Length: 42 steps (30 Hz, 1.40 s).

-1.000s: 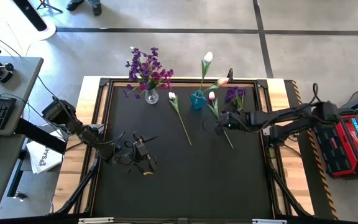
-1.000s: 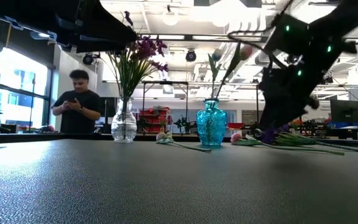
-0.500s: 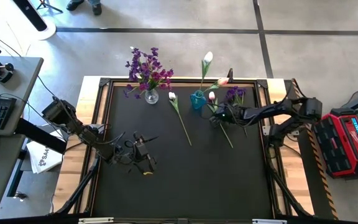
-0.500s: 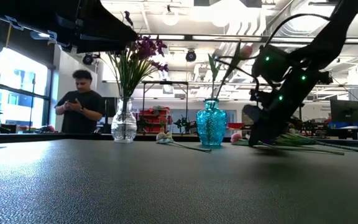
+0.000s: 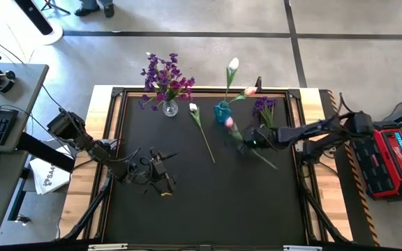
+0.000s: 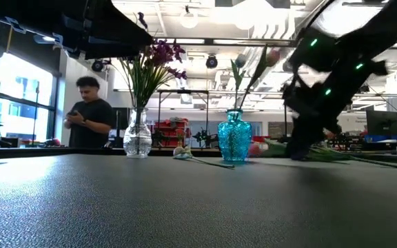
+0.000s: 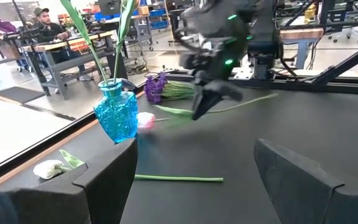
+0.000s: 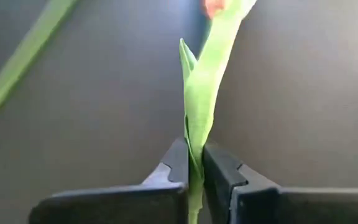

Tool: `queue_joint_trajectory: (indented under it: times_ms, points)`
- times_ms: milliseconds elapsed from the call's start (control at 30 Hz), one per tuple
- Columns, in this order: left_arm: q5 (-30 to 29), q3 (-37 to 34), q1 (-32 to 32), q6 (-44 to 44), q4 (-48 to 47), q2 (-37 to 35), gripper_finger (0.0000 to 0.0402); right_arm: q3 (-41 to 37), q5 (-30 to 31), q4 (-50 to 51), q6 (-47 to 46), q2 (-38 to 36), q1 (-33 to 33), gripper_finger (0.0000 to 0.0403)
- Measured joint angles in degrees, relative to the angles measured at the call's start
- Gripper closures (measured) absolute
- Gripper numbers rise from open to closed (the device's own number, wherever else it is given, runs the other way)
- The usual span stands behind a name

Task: Sort flowers into vase by color
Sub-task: Put the pink flower into the blue vase

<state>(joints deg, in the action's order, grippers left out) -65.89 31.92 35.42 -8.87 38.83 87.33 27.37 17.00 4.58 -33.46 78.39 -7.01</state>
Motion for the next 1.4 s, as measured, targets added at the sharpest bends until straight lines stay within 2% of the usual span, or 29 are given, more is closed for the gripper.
queue_joint_trajectory:
  times_ms: [167,267,367,433,500,567,667,767,867,1033,1233,1333,1400]
  points:
    - [0.0,0.0,0.5,0.0,0.0,0.0,0.0095,-2.8,-0.2,-2.6,-3.4,-5.5,12.3,0.0398]
    - [0.9,0.0,1.2,0.2,0.0,0.0,0.0095,-5.2,3.3,-11.0,-4.6,-7.0,20.7,0.0401]
    - [7.8,0.0,1.2,3.2,0.0,0.0,0.0095,-8.7,9.3,-29.6,1.2,-6.6,27.7,0.0401]
    - [13.2,0.0,0.8,4.0,0.1,0.0,0.0095,-11.4,12.5,-46.1,10.0,-5.4,30.5,0.0402]
    - [17.3,0.0,-0.1,4.0,0.5,0.0,0.0095,-13.7,12.7,-63.3,20.0,-3.5,31.0,0.0402]
    - [19.3,0.0,-1.3,4.4,0.9,0.0,0.0095,-14.8,9.1,-78.8,28.3,-1.2,29.9,0.0402]
    - [21.2,0.0,-3.4,6.8,2.6,0.0,0.0095,-14.1,-1.3,-92.6,35.3,2.2,27.3,0.0402]
    - [23.4,0.1,-6.1,10.2,7.0,1.0,0.0098,-10.2,-8.6,-93.8,38.3,4.6,24.9,0.0402]
    - [28.0,1.4,-9.1,13.0,10.5,3.0,0.0106,-5.0,-9.9,-90.9,39.5,7.1,23.4,0.0403]
    - [37.0,6.6,-13.5,18.0,12.0,7.0,0.0124,1.9,-15.8,-90.5,41.4,11.7,22.3,0.0403]
    - [42.8,14.7,-17.2,20.1,12.1,11.4,0.0140,6.7,-18.3,-90.2,42.6,15.7,22.6,0.0403]
    - [43.4,16.5,-17.1,21.7,12.1,11.6,0.0146,7.0,-18.8,-89.7,42.5,16.1,22.9,0.0403]
    - [46.3,17.1,-17.0,22.1,12.1,11.4,0.0156,7.0,-18.8,-89.7,42.5,16.1,23.2,0.0403]
